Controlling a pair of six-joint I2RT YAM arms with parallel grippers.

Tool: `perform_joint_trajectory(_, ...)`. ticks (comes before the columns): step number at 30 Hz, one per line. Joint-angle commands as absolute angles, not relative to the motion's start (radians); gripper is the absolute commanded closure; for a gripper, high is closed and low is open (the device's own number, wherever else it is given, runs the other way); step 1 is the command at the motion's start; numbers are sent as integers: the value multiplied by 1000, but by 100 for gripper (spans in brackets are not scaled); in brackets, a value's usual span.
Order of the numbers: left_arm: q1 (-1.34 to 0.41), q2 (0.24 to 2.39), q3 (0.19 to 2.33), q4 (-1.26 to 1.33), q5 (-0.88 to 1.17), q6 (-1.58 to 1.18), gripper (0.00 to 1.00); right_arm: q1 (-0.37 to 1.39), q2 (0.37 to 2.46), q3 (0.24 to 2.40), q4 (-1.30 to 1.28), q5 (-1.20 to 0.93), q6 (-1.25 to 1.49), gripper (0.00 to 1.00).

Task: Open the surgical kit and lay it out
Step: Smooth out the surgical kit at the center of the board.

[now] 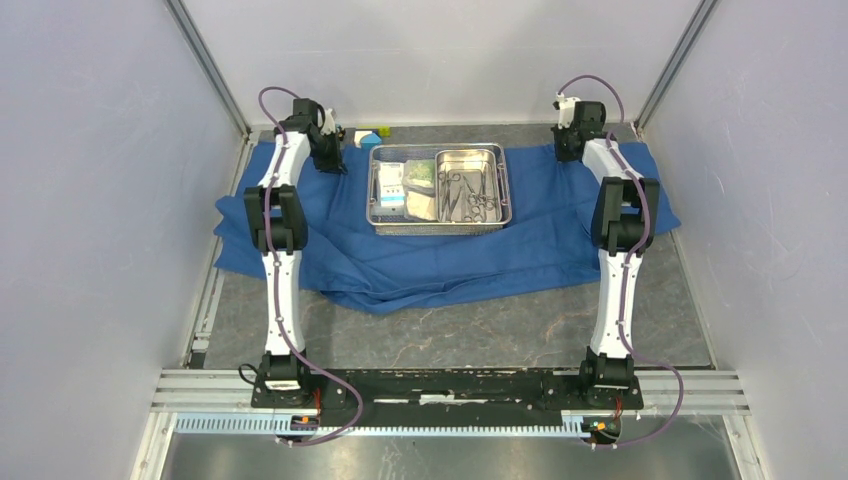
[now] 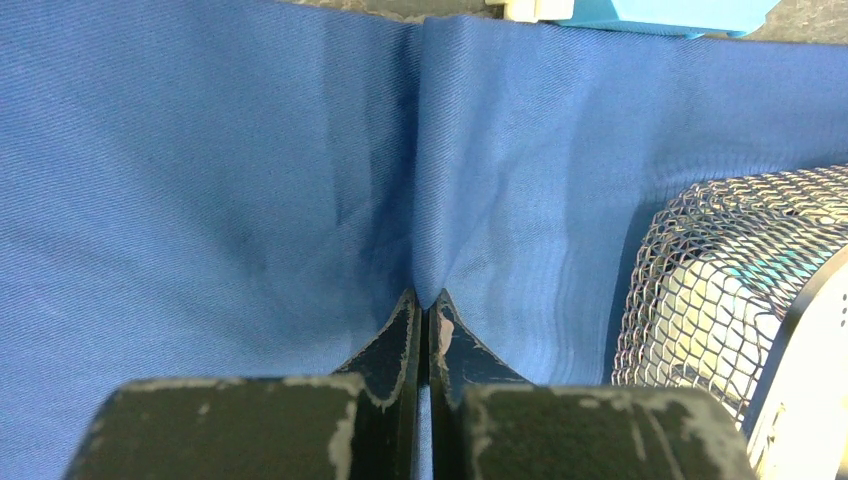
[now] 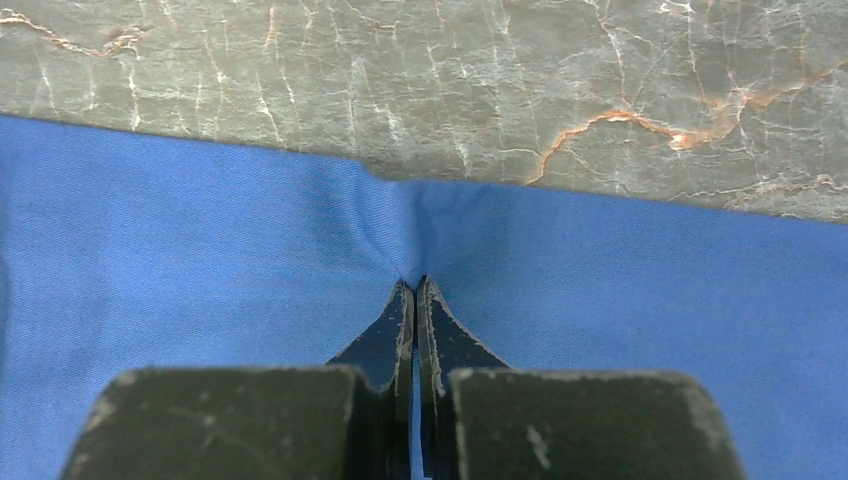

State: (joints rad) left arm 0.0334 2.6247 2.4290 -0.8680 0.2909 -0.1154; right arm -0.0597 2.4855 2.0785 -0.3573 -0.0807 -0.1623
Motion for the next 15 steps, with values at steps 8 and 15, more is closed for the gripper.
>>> perform_joint_trajectory(8, 87, 2699, 2444, -795, 143, -118, 98, -78, 2472, 2082, -245, -21, -201, 100)
perform_joint_trajectory(15, 112, 2618, 2346, -773, 166, -138, 57, -82, 2398, 2011, -237, -51, -197, 69)
